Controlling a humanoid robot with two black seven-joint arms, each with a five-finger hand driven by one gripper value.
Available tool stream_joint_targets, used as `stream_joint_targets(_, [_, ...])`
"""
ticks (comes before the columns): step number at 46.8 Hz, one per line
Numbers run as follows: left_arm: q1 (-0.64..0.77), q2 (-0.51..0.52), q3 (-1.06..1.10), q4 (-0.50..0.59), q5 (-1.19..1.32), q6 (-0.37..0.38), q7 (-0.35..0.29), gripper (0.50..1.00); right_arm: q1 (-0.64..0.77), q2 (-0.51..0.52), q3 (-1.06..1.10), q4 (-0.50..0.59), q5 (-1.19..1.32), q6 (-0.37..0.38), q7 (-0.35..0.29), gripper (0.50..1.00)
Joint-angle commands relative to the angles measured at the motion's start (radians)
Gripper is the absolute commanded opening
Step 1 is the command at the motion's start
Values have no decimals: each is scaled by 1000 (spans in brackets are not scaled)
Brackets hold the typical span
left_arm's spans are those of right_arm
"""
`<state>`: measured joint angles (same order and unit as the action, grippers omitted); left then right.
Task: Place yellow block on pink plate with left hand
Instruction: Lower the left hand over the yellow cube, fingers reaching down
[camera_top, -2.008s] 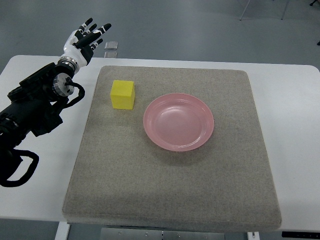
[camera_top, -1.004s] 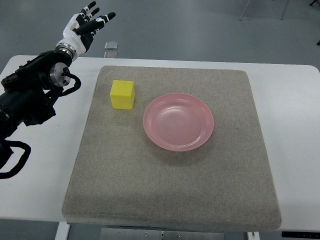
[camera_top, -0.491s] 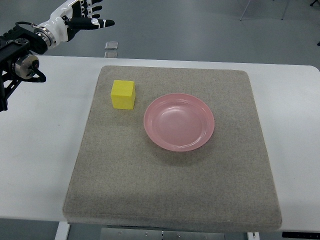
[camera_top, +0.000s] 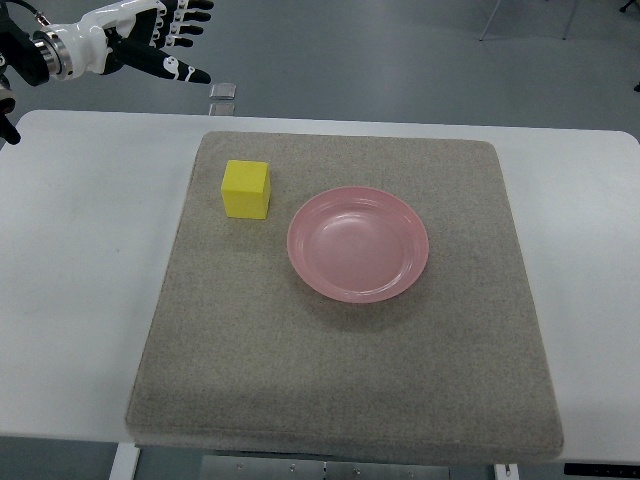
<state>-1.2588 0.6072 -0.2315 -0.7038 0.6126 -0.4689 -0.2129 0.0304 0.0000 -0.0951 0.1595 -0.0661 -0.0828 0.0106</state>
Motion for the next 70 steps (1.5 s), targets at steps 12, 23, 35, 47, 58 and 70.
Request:
stream_joint_targets(12, [7, -1, 14, 0, 255, -39, 14, 992, 0, 0, 0, 0, 0, 0, 0, 924])
stream_joint_targets(23, [9, -10, 43, 0, 397, -27, 14, 990, 0, 0, 0, 0, 0, 0, 0, 924])
stream_joint_targets(35, [41, -70, 43, 0, 483, 19, 14, 990, 0, 0, 0, 0, 0, 0, 0, 924])
stream_joint_targets(47, [55, -113, 40, 3, 467, 32, 14, 992, 0, 0, 0, 0, 0, 0, 0, 924])
stream_joint_targets(58, [45, -115, 43, -6, 481, 4, 14, 992, 0, 0, 0, 0, 0, 0, 0, 924])
stream_joint_targets(70, [45, -155, 43, -17, 492, 3, 14, 992, 0, 0, 0, 0, 0, 0, 0, 924])
